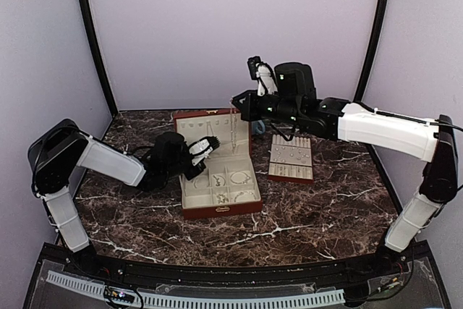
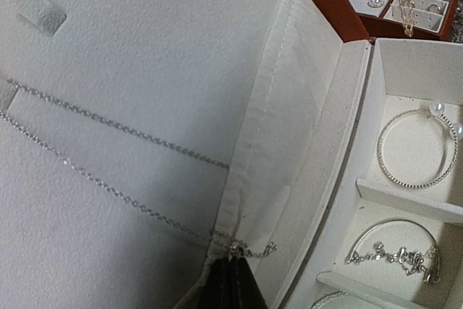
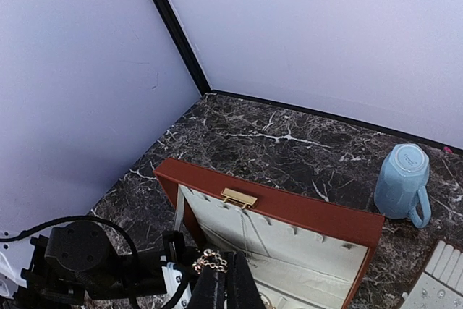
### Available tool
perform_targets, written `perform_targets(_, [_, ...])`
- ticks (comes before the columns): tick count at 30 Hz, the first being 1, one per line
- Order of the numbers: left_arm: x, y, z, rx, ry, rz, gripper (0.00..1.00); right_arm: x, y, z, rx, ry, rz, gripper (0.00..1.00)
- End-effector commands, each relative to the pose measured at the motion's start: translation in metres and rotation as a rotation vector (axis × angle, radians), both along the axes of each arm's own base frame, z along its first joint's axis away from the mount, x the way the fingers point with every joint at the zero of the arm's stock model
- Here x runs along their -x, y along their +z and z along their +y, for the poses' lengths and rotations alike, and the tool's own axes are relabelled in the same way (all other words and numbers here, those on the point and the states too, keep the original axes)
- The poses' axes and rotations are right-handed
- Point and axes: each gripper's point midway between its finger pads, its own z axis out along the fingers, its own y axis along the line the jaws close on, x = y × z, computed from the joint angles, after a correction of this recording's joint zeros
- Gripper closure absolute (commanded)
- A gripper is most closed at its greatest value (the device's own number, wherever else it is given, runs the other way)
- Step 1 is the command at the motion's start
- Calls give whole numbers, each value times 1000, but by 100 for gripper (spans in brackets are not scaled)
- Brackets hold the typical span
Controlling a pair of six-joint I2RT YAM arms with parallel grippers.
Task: Organize the mixed jewelry
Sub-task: Pick up the compartment pouch from the jewelry box.
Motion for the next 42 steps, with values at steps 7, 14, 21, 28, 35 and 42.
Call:
perform_targets(7, [34, -11, -15, -31, -103, 69, 100, -3, 14, -1, -65, -5, -30, 100])
perform_targets(14, [48, -14, -28, -28, -139, 85, 100, 3, 8, -1, -69, 26, -34, 100])
perform_targets(21, [66, -6, -48, 33, -196, 115, 100, 16, 10, -10, -67, 36, -72, 100])
perform_targets(28, [83, -4, -63, 64, -245, 147, 100, 24, 14, -24, -62, 5, -119, 100])
perform_targets(35, [93, -3, -70, 65, -283, 166, 100, 27, 9, -23, -53, 13, -132, 100])
perform_targets(42, [101, -2, -74, 97, -308, 203, 100, 31, 2, -20, -26, 16, -156, 100])
